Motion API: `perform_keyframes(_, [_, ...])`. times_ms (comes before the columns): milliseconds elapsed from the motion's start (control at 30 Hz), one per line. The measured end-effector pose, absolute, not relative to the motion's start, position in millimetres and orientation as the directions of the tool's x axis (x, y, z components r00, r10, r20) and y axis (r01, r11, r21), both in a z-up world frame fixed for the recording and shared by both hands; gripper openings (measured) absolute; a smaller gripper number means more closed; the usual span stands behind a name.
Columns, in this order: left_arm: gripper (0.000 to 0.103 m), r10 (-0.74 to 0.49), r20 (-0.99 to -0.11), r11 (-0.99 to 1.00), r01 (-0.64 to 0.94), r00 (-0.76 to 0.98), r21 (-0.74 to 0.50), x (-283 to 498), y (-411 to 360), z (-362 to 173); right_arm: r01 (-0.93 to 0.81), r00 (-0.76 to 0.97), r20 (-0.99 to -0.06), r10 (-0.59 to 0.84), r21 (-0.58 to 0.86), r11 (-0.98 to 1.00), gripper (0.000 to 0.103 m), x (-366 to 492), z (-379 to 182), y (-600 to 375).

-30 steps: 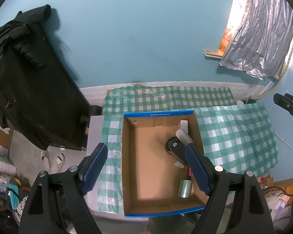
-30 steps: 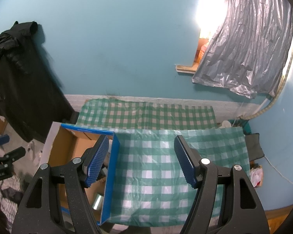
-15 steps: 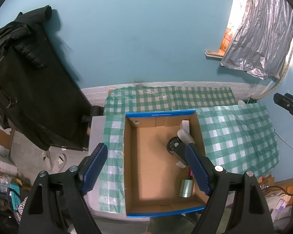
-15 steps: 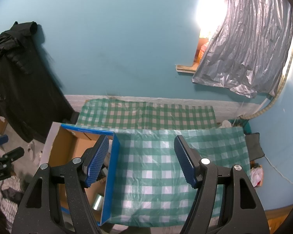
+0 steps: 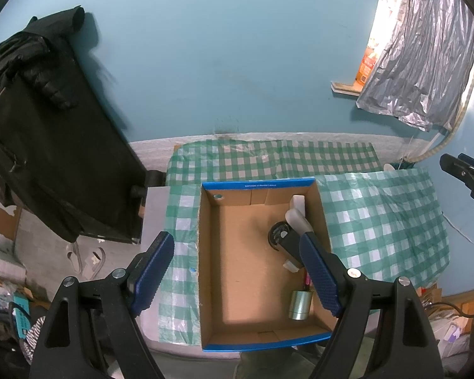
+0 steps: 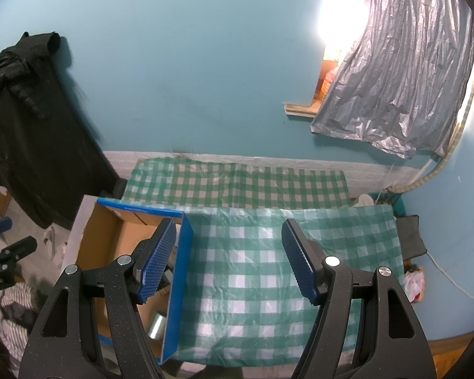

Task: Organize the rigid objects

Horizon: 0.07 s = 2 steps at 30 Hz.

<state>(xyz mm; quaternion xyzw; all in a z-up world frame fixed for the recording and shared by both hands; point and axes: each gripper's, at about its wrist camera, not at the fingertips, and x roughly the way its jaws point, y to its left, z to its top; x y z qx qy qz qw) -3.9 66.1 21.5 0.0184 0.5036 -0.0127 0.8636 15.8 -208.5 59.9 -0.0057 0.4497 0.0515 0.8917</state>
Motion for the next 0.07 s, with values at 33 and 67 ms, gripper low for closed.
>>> perform_keyframes(33, [0.083, -0.002, -0.870, 0.999, 0.039, 0.493, 0.020, -4.3, 65.5, 21.9, -0.096, 0.591, -0.802, 0.086, 0.036, 0.995, 0.069, 16.1, 60.0, -208.4])
perform_keyframes(67, [0.083, -0.002, -0.870, 0.999, 0.037, 0.492, 0.019, -4.6, 64.9, 22.2, -0.097, 0.590, -0.802, 0.088, 0.037, 0.995, 0.069, 16.0, 60.0, -208.5])
